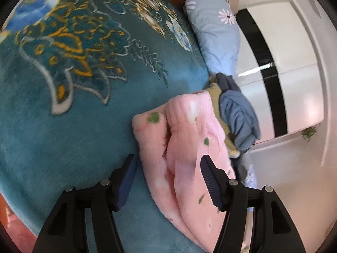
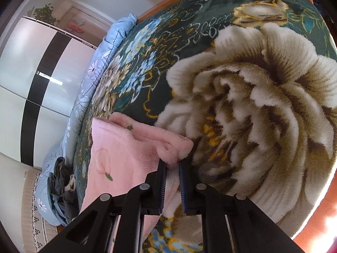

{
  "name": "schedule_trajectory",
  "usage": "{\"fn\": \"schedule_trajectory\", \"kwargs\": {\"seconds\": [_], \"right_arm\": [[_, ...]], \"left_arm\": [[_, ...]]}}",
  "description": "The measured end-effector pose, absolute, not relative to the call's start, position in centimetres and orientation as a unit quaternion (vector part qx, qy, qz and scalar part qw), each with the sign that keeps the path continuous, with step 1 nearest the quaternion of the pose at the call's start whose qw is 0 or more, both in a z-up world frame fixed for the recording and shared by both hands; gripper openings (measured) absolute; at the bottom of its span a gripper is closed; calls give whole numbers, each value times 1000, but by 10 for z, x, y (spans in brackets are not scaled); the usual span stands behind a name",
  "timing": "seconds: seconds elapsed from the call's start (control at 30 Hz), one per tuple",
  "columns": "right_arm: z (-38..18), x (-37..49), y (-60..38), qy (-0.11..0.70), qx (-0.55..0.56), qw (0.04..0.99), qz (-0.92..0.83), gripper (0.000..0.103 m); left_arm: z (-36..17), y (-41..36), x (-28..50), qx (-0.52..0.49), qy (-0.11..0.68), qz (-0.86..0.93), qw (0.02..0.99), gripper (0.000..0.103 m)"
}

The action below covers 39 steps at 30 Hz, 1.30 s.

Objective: Fold clothes

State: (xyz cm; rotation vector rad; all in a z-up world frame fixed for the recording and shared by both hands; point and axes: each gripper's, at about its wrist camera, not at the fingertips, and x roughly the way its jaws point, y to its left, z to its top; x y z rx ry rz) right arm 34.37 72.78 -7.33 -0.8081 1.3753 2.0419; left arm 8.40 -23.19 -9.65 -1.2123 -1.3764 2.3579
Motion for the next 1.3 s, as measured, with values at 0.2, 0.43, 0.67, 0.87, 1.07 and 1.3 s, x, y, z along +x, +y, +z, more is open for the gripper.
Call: {"fn": "schedule_trajectory", "kwargs": {"seconds": [0.2,0.43,0.67,0.87,1.07,1.3], "right_arm": [[-62,342,729,512,-290,268,763,10],[-20,302,734,507,-271,245,781,8],[66,229,731,504,-212,188,816,7],[114,255,731,455,-131,151,867,6],[-2,264,734,500,-221,169,820,6],[-80,285,743,555,-272,196,761,6]], "left_arm": [[-88,-220,61,-427,-424,798,35,27],[-51,-206,5,-443,-409,797,31,14],[75,-182,-36,-343,-411,835,132,13],[116,-217,18,-240,-398,865,188,14],[-14,-235,28,-377,-402,829,94,14],[-93,-259,51,-427,-466,773,57,14]]}}
